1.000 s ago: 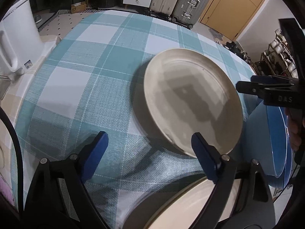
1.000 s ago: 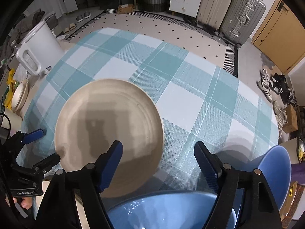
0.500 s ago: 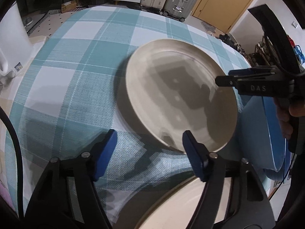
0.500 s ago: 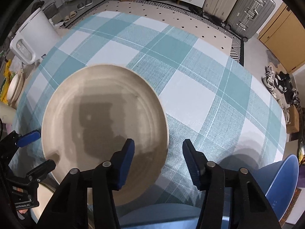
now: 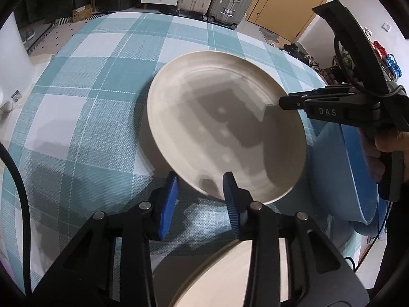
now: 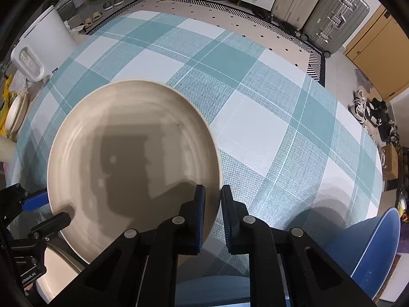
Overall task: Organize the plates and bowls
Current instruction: 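Lift the cream plate with both tools and carry it over the plate stack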
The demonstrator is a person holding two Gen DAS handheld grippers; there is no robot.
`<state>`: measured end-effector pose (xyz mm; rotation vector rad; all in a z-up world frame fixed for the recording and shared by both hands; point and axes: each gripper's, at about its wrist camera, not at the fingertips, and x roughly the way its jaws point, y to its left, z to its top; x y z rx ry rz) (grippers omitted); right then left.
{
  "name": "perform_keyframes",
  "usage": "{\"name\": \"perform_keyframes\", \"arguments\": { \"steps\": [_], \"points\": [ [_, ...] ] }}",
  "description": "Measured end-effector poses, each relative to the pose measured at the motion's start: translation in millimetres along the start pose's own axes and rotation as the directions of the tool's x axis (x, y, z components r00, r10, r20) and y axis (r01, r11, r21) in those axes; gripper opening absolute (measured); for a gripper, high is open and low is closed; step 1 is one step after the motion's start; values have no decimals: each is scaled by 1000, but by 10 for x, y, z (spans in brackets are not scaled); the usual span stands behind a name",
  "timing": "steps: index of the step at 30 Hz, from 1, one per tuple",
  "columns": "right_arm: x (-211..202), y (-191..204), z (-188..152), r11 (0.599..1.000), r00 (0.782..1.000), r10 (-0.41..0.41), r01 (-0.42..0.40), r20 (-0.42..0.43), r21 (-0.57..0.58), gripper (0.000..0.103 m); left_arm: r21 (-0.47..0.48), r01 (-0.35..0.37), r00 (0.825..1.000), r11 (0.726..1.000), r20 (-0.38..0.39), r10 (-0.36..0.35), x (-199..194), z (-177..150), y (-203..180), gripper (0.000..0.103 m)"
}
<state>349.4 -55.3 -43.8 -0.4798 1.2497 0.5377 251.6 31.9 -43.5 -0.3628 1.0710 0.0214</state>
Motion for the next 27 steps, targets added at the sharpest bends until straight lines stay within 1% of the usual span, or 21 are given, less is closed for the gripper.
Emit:
{"name": "perform_keyframes", "arguments": {
  "steps": [8, 15, 27],
  "points": [
    [-90, 96, -26, 1000, 999, 4, -4, 39, -11, 13, 2, -33, 999, 999, 37, 33, -130, -26, 17, 32],
    [-160, 141, -52, 1000, 998, 25, -24, 61, -8, 13, 4, -60, 997, 998, 55, 60, -252, -67, 33, 32],
    [-472, 273, -121, 999, 991, 44, -42, 125, -15, 13, -10, -66, 992, 998, 106, 67, -584, -158, 108, 32]
  ]
}}
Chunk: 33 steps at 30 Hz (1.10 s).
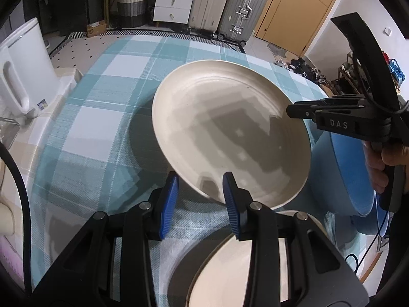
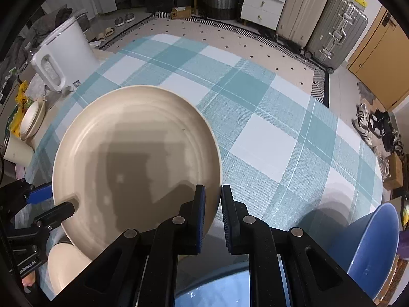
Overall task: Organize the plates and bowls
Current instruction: 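Lift the cream plate with both tools and carry it over the plate stack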
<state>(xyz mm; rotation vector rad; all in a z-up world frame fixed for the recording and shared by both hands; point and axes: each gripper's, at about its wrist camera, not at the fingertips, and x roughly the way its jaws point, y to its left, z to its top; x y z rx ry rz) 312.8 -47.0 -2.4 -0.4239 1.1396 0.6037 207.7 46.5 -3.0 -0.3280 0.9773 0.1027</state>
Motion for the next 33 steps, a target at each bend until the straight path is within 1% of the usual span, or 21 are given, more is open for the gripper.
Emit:
{"name": "perform_keyframes", "arguments": {
  "steps": [5, 15, 24, 33],
  "points": [
    [-186, 72, -35, 1000, 999, 8, -8, 35, 4, 13, 3, -4, 1000, 1000, 29, 4, -232, -59, -2, 32],
    [-592, 250, -226, 1000, 995, 17, -18, 103, 11, 13, 14, -6, 998, 1000, 68, 5, -665, -236, -51, 32],
    [-966, 401, -496, 1000, 987, 5, -9, 161, 24, 13, 39, -9, 995, 999, 97, 6, -966, -462, -151, 33],
    [-1237, 547, -856, 999, 980, -10, 1, 197, 47, 13, 57, 12, 992, 998, 125, -19, -1220, -780, -215, 33]
  ]
}}
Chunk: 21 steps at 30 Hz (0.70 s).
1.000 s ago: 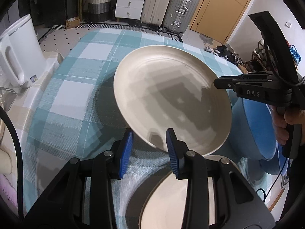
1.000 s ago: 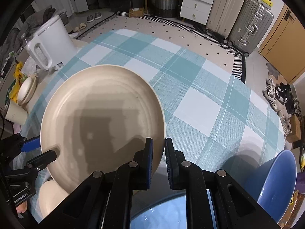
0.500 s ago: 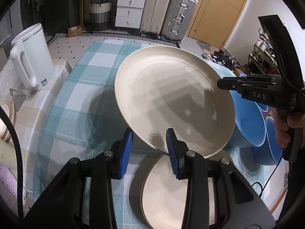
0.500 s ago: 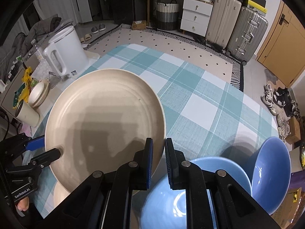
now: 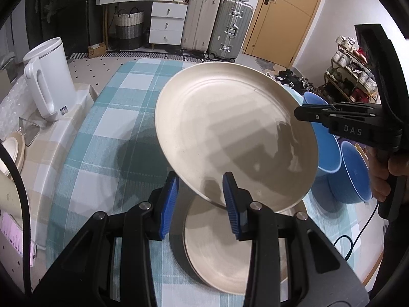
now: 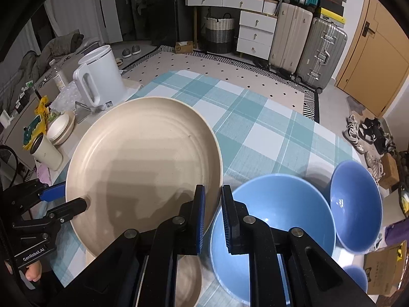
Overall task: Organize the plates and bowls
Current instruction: 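Lift the cream plate with both tools and carry it over the plate stack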
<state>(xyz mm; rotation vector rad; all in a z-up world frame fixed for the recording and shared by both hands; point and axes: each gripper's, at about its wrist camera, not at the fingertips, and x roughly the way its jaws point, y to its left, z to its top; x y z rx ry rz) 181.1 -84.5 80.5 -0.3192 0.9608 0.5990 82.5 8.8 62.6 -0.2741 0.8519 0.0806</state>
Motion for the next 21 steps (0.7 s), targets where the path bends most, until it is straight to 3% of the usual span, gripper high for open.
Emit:
{"name": "perform_keyframes", "arguments": {
  "steps": [21],
  "points": [
    [-382, 248, -708, 998, 999, -29, 28, 26, 59, 13, 58, 43, 999, 997, 15, -44, -436, -575, -101, 33]
  ]
}}
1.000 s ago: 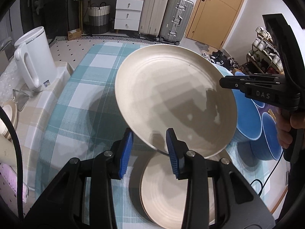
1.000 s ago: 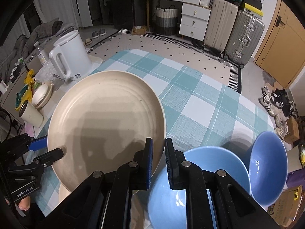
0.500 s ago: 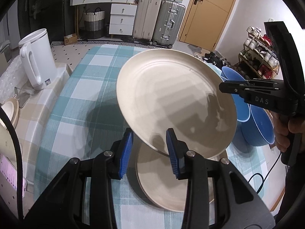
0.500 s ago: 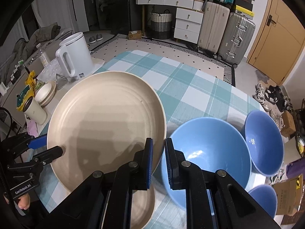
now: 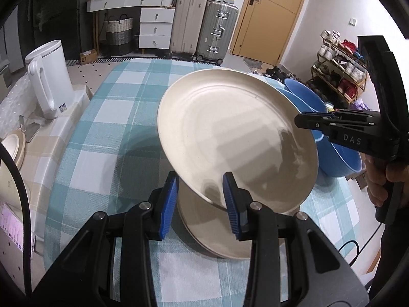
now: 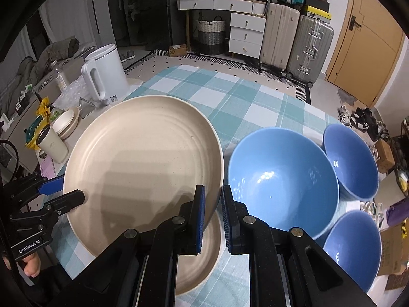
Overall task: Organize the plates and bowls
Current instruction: 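Lift the cream plate with both tools and carry it over the plate stack, then lower the cream plate onto the cream plate stack with both tools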
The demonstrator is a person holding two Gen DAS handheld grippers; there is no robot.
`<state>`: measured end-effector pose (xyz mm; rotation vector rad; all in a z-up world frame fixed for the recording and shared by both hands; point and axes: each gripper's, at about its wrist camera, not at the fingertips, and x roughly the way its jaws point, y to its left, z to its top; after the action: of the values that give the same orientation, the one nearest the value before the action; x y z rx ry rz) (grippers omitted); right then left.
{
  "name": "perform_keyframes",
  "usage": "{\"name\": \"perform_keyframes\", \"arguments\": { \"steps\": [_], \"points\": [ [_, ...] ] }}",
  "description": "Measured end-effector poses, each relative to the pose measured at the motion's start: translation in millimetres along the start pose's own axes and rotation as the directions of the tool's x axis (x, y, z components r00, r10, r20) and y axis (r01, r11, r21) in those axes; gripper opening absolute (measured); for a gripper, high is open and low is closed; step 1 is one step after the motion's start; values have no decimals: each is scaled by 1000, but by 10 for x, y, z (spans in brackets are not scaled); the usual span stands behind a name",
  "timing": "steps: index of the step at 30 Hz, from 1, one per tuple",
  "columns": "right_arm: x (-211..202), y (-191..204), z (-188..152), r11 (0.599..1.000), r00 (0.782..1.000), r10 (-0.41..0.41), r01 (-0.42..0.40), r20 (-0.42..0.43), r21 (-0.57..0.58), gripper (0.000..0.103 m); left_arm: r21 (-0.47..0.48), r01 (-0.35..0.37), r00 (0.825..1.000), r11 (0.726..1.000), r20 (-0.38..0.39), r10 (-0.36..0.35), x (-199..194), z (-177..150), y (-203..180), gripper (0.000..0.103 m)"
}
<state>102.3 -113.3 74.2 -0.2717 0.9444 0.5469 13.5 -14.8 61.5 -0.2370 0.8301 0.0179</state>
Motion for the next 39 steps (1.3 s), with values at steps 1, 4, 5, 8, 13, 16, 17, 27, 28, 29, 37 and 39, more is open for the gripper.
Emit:
{"name": "perform_keyframes", "arguments": {
  "steps": [1, 4, 5, 8, 13, 16, 17, 27, 28, 29, 37, 39],
  "points": [
    [-11, 1, -23, 1000, 1000, -2, 2, 0, 5, 13, 4, 3, 1000, 1000, -2, -3, -4, -21, -14, 33],
    [-39, -3, -147, 1000, 1000, -9, 9, -3, 19, 13, 17, 10, 1000, 1000, -11, -10, 0, -85, -48, 33],
    [-50, -3, -186, 1000, 1000, -10, 10, -2, 21, 13, 20, 12, 1000, 1000, -14, -12, -1, -108, -53, 33],
    [-74, -10, -297, 999, 1000, -1, 1, -1, 36, 13, 32, 12, 1000, 999, -24, -11, -8, -198, -76, 33],
    [-21, 50, -449, 999, 1000, 5, -4, -11, 43, 13, 45, -5, 999, 999, -31, 6, 0, -290, -69, 33],
    [24, 72, -500, 999, 1000, 10, -9, -14, 46, 13, 45, -4, 999, 999, -38, 5, 28, -298, -40, 33],
    [42, 75, -522, 999, 1000, 11, -10, -15, 50, 13, 43, -4, 999, 999, -40, 6, 39, -305, -32, 33],
    [145, 53, -668, 997, 999, 22, -20, -29, 70, 13, 82, -24, 996, 996, -85, 31, 264, -416, -63, 33],
    [150, 49, -680, 997, 999, 22, -20, -30, 72, 13, 86, -26, 996, 996, -88, 33, 285, -421, -66, 33],
    [160, 41, -694, 997, 999, 24, -22, -29, 78, 13, 92, -26, 995, 995, -94, 35, 315, -427, -71, 33],
    [204, -1, -780, 994, 999, 25, -21, -38, 105, 14, 144, -43, 992, 989, -111, 59, 447, -463, -110, 33],
    [222, -3, -798, 994, 999, 25, -21, -41, 105, 14, 155, -46, 991, 987, -119, 65, 487, -481, -115, 33]
  ]
}}
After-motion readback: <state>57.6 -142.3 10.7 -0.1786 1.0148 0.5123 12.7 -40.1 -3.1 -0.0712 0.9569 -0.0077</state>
